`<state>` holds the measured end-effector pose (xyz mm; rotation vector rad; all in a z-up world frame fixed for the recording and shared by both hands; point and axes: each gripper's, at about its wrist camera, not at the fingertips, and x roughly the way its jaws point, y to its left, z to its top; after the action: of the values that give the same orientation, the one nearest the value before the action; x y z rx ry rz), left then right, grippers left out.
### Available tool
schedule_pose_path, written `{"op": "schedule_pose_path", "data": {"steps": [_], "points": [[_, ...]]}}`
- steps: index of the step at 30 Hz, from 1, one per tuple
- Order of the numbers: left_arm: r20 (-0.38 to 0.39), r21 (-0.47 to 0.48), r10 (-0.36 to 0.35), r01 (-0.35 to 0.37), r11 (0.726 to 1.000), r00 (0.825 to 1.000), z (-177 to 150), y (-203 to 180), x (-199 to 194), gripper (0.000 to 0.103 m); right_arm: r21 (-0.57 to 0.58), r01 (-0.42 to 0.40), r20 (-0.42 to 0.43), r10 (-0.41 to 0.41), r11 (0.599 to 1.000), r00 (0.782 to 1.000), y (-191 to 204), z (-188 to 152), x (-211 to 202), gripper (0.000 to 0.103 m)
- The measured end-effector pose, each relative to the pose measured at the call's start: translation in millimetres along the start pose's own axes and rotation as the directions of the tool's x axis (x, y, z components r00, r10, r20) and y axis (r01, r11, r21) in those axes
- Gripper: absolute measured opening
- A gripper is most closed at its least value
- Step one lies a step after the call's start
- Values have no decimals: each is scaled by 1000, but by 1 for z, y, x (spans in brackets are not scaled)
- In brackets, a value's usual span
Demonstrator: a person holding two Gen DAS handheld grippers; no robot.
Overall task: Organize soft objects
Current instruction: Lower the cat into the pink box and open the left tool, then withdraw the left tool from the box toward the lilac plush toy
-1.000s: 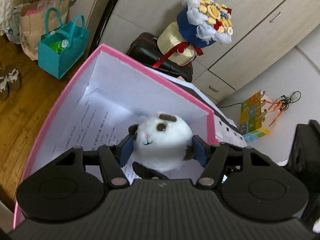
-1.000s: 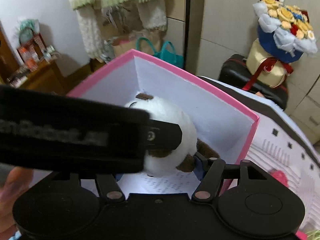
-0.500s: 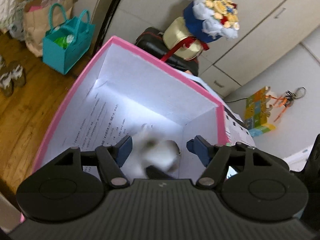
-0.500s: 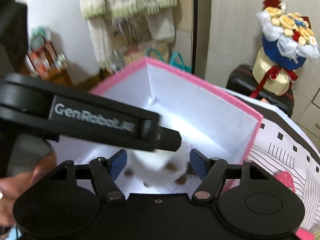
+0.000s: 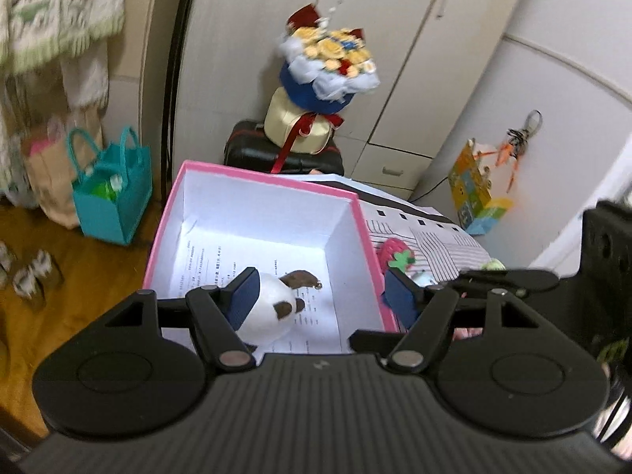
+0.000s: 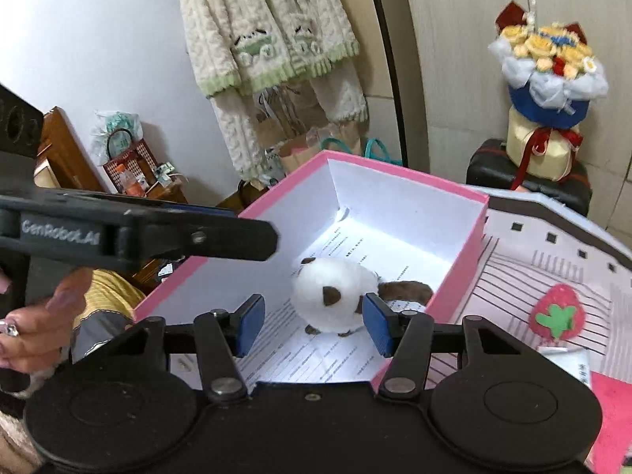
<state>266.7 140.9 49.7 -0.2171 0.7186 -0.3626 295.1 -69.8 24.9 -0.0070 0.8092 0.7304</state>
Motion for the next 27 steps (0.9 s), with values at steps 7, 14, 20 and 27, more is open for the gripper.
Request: {"op": "schedule_pose_path", "data": {"steps": [7, 14, 20, 27], "points": [[64, 120, -3, -5, 993, 998, -20, -35, -57, 75, -79, 19, 66, -14, 997, 998, 24, -15, -65, 61], [76, 240, -15, -4, 971, 997, -46, -80, -97, 78, -109, 53, 112, -41, 993, 993, 37, -38, -115, 62], [73, 312, -79, 52, 949, 994, -68, -110, -116, 81, -113, 108, 150, -90, 988, 985, 38, -66, -150, 63], [47, 366, -121, 95, 926, 992, -92, -140, -116, 81, -78, 155, 179, -139, 985, 974, 21, -97, -181, 66]]}}
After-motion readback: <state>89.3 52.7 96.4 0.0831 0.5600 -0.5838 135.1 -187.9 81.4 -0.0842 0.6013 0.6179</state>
